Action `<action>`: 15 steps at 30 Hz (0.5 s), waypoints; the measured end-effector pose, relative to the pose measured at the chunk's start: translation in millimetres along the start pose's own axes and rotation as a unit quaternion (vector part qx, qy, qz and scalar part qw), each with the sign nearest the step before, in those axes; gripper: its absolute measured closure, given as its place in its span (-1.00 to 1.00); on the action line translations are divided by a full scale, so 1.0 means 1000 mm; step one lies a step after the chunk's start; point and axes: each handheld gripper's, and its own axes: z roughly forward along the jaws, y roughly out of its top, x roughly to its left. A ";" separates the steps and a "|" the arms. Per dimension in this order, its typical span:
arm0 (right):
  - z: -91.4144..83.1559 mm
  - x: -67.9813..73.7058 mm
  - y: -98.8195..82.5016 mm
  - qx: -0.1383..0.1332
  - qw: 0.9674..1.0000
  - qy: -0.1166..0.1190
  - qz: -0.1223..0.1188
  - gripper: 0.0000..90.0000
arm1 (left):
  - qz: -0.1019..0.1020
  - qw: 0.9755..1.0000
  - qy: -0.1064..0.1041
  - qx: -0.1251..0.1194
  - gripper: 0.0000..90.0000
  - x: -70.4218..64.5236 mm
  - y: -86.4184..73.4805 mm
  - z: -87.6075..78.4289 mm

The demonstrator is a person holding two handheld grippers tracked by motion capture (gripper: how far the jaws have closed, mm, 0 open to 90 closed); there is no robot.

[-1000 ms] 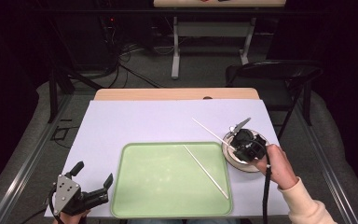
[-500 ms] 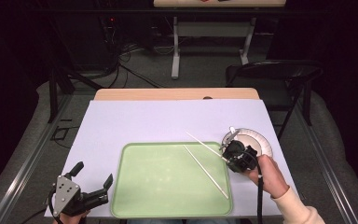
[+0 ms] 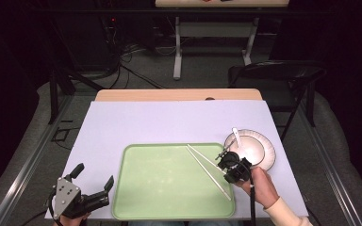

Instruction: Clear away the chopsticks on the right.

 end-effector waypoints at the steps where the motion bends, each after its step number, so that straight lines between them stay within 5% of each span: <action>1: 0.001 0.000 0.000 -0.001 1.000 -0.001 -0.001 0.85 | 0.000 1.000 0.000 0.000 -1.00 0.000 0.000 0.000; 9: 0.016 0.002 0.004 0.006 1.000 0.007 0.028 0.84 | 0.000 1.000 0.001 0.000 -1.00 0.000 0.000 0.000; 15: 0.020 0.010 0.007 0.003 1.000 0.013 0.027 0.84 | 0.001 1.000 0.000 0.001 -1.00 0.000 0.000 0.000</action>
